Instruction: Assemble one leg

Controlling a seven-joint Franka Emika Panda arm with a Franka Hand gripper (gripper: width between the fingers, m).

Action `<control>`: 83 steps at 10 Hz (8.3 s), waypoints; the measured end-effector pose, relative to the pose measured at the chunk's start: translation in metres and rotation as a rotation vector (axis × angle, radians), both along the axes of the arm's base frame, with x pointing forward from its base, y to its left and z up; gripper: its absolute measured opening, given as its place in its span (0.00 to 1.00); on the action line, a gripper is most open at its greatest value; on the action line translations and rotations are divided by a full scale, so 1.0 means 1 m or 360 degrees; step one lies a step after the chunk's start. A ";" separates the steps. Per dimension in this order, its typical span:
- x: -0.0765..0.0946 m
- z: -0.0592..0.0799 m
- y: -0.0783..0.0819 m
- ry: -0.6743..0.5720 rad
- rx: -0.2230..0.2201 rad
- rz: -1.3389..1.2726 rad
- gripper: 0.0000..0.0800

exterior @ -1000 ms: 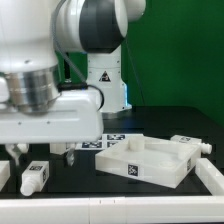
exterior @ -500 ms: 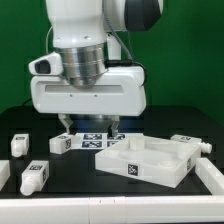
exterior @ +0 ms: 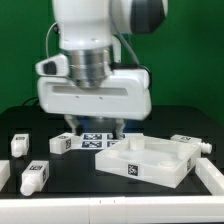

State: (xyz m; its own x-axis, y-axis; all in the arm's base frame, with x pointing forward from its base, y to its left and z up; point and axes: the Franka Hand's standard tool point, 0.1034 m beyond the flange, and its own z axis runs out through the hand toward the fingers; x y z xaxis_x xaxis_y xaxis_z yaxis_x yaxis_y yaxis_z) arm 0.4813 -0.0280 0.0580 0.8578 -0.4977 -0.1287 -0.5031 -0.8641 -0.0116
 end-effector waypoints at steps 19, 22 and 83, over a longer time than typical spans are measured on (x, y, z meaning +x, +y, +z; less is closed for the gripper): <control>-0.012 -0.045 -0.018 -0.0093 -0.0026 0.0430 0.07; -0.004 -0.047 -0.017 -0.0094 -0.0010 0.0508 0.07; -0.094 -0.044 -0.108 0.1250 0.0574 0.0042 0.81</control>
Offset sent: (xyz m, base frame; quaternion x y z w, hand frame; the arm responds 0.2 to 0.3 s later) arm 0.0000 0.0000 0.0000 0.0000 0.0000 0.0000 1.0000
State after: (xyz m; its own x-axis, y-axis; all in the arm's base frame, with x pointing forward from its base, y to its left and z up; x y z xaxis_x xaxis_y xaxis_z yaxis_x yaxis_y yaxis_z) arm 0.3877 -0.1362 0.0135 0.4648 -0.2935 -0.8354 -0.4599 -0.8862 0.0555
